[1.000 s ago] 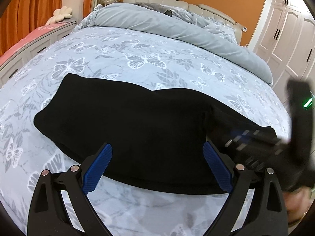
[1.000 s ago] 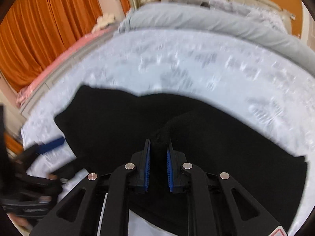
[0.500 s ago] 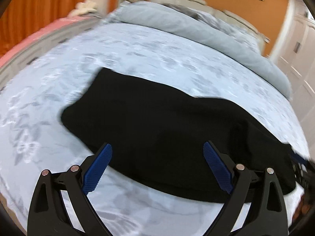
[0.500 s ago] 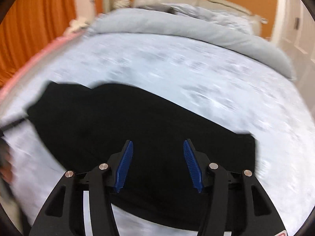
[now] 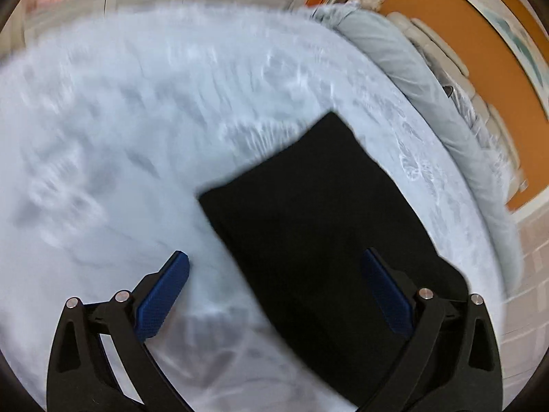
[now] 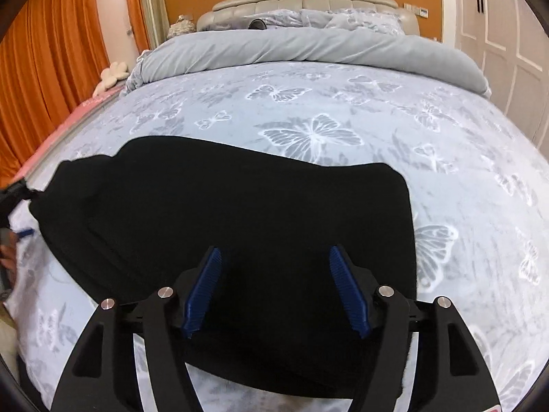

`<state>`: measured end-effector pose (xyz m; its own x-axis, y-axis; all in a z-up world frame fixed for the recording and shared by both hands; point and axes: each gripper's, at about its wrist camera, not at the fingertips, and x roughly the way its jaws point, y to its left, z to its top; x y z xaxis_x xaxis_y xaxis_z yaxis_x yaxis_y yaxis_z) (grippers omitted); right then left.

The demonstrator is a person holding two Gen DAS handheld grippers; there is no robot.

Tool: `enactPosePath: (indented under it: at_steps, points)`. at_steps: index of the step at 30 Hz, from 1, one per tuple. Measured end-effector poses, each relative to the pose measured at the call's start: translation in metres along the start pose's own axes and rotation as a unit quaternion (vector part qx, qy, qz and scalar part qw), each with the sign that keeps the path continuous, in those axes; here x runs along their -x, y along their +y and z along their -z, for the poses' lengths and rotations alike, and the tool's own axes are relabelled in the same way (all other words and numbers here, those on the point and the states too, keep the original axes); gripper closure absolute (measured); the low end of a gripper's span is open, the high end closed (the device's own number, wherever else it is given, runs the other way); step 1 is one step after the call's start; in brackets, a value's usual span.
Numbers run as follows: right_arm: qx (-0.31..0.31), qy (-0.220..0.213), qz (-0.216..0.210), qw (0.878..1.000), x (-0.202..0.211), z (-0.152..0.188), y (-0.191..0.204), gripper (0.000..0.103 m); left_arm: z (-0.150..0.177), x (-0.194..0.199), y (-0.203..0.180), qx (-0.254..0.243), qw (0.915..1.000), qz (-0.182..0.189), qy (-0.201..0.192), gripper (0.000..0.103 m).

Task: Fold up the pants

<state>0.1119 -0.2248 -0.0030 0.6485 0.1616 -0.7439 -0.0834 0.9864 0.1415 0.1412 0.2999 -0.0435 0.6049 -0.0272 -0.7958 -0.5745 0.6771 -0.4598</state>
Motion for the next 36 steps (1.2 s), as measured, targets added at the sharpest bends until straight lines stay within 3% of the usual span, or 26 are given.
enactPosePath:
  at_steps: [1,3,4,5,6,7,11,13,15,16,17,21,22,26,29,32,34,36]
  points:
    - [-0.004,0.001,-0.002,1.000,0.000,-0.003,-0.001,0.039,0.000,-0.002,0.000,0.003,0.9999,-0.004,-0.009,0.012]
    - [-0.010,0.002,-0.005,1.000,0.000,-0.006,-0.003,0.039,0.000,-0.001,-0.006,-0.012,0.9996,0.000,-0.026,0.044]
    - [-0.012,0.002,-0.005,1.000,0.000,-0.008,-0.003,0.039,-0.001,-0.003,-0.011,-0.023,0.9995,-0.003,-0.023,0.054]
    - [-0.016,0.000,-0.006,1.000,0.001,-0.009,-0.004,0.039,0.000,-0.004,-0.015,-0.030,0.9991,-0.010,-0.028,0.073]
    - [-0.018,-0.002,-0.008,1.000,0.001,-0.010,-0.003,0.039,0.001,-0.003,-0.018,-0.036,0.9988,-0.012,-0.032,0.084]
    - [-0.019,-0.004,-0.007,1.000,0.001,-0.011,-0.003,0.039,0.002,0.000,-0.020,-0.038,0.9986,-0.001,-0.035,0.087]
    - [-0.033,-0.008,-0.007,0.999,-0.003,-0.014,-0.004,0.039,0.003,0.029,-0.045,-0.085,0.9924,0.028,-0.085,0.090]
    - [-0.043,-0.014,-0.017,0.999,-0.006,-0.017,-0.003,0.039,0.011,0.056,-0.074,-0.123,0.9847,0.056,-0.110,0.090]
    - [-0.044,-0.012,-0.062,0.997,-0.012,-0.025,0.004,0.044,0.021,0.083,-0.108,-0.166,0.9736,0.080,-0.134,0.090]
    - [-0.037,-0.006,-0.085,0.996,-0.016,-0.030,0.011,0.062,0.031,0.099,-0.129,-0.193,0.9658,0.097,-0.144,0.090]
    - [-0.029,0.002,-0.106,0.994,-0.021,-0.038,0.023,0.070,0.039,0.113,-0.148,-0.215,0.9585,0.112,-0.149,0.090]
    - [-0.016,0.012,-0.170,0.985,-0.038,-0.060,0.056,0.072,0.081,0.154,-0.227,-0.303,0.9255,0.174,-0.146,0.090]
    - [-0.016,0.013,-0.177,0.984,-0.042,-0.063,0.059,0.072,0.098,0.163,-0.252,-0.332,0.9132,0.192,-0.139,0.090]
    - [-0.001,0.041,-0.176,0.984,-0.069,-0.070,0.071,0.072,0.151,0.171,-0.309,-0.398,0.8840,0.217,-0.113,0.090]
    - [-0.015,0.086,-0.194,0.977,-0.097,-0.065,0.071,0.072,0.183,0.159,-0.336,-0.416,0.8778,0.225,-0.077,0.090]
    - [-0.023,0.090,-0.203,0.975,-0.102,-0.070,0.068,0.073,0.208,0.143,-0.351,-0.427,0.8768,0.214,-0.060,0.090]
    - [-0.078,0.100,-0.230,0.965,-0.101,-0.075,0.044,0.073,0.220,0.138,-0.357,-0.432,0.8770,0.199,-0.064,0.090]
    - [-0.177,0.100,-0.232,0.951,-0.089,-0.072,-0.005,0.069,0.225,0.137,-0.359,-0.431,0.8796,0.193,-0.057,0.090]
